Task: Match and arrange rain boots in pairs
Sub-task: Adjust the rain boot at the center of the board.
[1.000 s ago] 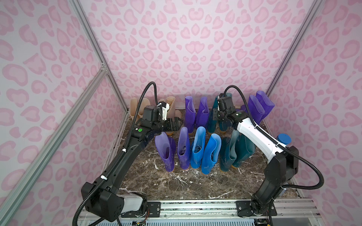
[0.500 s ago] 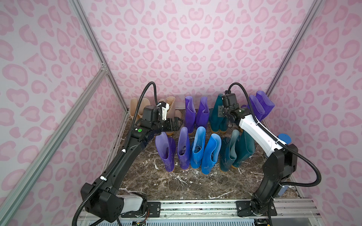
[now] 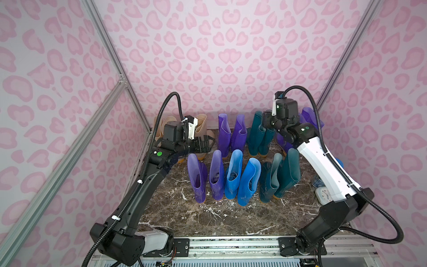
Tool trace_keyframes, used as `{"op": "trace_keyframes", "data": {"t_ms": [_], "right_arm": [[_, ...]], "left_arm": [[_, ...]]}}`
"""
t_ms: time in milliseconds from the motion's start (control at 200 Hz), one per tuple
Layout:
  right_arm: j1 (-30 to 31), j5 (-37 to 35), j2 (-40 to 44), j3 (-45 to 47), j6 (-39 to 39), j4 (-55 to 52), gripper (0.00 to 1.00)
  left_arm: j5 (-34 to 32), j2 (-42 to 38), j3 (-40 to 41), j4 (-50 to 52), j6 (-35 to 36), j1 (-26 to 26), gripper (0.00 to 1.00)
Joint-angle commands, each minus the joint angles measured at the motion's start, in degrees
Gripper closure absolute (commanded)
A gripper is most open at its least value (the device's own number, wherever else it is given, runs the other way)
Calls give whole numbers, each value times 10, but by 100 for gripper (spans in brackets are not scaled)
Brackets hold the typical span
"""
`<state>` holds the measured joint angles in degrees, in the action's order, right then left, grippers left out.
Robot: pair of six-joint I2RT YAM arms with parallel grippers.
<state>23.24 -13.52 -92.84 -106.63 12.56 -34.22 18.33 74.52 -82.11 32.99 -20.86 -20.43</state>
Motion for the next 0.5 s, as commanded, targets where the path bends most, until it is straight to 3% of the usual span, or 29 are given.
{"op": "trace_keyframes", "data": {"t_ms": [0, 85, 205, 320, 390, 495], "right_arm": [[0, -40, 18, 2, -6, -34, 38], [0, -64, 63, 52, 15, -32, 37], [2, -26, 141, 151, 29, -21, 34], [0, -56, 194, 196, 48, -60, 30], [-25, -74, 229, 238, 60, -74, 29], [-83, -13, 277, 300, 67, -82, 28]], "left_arm": [[-21, -4, -30, 72, 23, 0, 1], [-37, -13, -38, 125, 29, -1, 1], [-80, -49, -39, 183, 44, -5, 1], [-109, -84, -41, 225, 57, -9, 1], [-86, -105, -26, 217, 59, -13, 1], [-53, -111, -26, 189, 54, -52, 1]]}}
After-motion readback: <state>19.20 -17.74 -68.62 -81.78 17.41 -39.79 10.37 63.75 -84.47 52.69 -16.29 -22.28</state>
